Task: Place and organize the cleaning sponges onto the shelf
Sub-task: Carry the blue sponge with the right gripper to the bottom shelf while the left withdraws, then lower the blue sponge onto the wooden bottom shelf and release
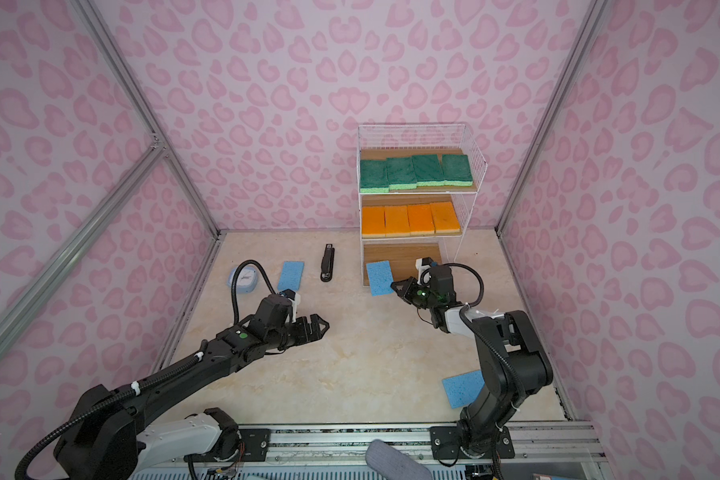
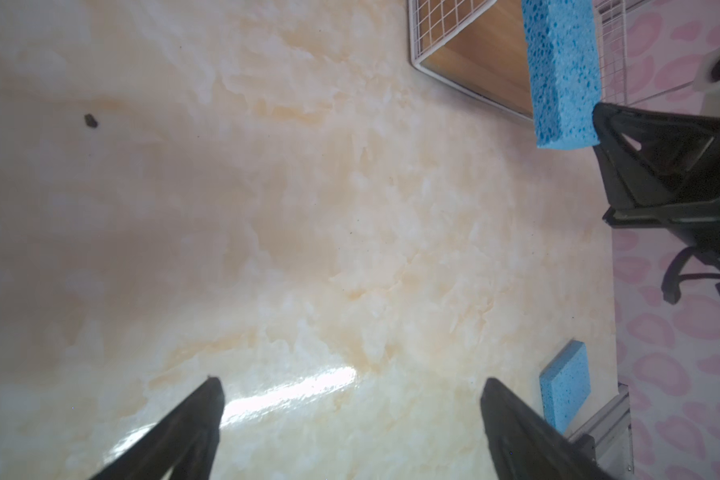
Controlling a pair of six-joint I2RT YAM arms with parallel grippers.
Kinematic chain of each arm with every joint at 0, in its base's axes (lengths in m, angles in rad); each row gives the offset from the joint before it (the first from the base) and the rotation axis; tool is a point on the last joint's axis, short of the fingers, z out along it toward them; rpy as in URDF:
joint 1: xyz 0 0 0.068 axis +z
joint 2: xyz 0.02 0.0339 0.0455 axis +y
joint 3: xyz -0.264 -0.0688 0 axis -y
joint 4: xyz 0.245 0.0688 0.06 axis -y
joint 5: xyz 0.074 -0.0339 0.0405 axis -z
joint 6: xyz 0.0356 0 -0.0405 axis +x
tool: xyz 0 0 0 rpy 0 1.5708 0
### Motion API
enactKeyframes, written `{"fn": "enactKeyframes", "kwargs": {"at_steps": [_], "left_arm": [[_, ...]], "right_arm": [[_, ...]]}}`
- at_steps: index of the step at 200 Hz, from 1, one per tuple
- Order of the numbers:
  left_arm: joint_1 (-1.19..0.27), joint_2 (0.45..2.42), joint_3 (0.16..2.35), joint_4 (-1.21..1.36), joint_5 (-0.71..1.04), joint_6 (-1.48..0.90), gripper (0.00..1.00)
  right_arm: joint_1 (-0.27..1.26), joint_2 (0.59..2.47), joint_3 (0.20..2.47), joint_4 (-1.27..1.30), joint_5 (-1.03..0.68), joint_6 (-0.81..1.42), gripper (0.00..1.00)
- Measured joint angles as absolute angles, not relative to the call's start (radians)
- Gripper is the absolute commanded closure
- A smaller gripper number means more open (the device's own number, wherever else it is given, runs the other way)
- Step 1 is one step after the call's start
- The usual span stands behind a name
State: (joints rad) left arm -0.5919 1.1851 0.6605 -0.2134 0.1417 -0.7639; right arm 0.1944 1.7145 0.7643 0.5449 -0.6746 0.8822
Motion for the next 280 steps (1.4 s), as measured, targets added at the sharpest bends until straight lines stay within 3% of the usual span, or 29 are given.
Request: {"fn": "enactKeyframes", "kwargs": {"at_steps": [109, 202, 218, 240, 263, 280], "left_arm": [[-0.59, 1.105, 0.628, -0.269, 0.105, -0.754, 0.03], [-0.559, 1.117, 0.638, -0.301, 0.105, -0.741, 0.03], [-0.555, 1.124, 0.649, -0.302, 0.105, -0.738, 0.03], [-0.547, 1.127, 0.662, -0.303, 0.105, -0.737, 0.03], [-0.54, 1.124, 0.664, -0.308, 0.104, -0.738, 0.03], [-0.525, 1.121, 0.668, -0.316, 0.105, -0.74, 0.04]], "right_arm": [[0.218, 2.058, 1.032, 0.664, -0.618, 0.993, 1.0], [0.222, 2.098, 1.043, 0.629, -0.606, 0.963, 1.0], [0.223, 2.095, 1.048, 0.604, -0.606, 0.95, 0.89], [0.228, 2.095, 1.064, 0.582, -0.606, 0.93, 0.63], [0.231, 2.099, 1.075, 0.577, -0.611, 0.923, 0.51], [0.233, 2.098, 1.075, 0.575, -0.614, 0.915, 0.48]]}}
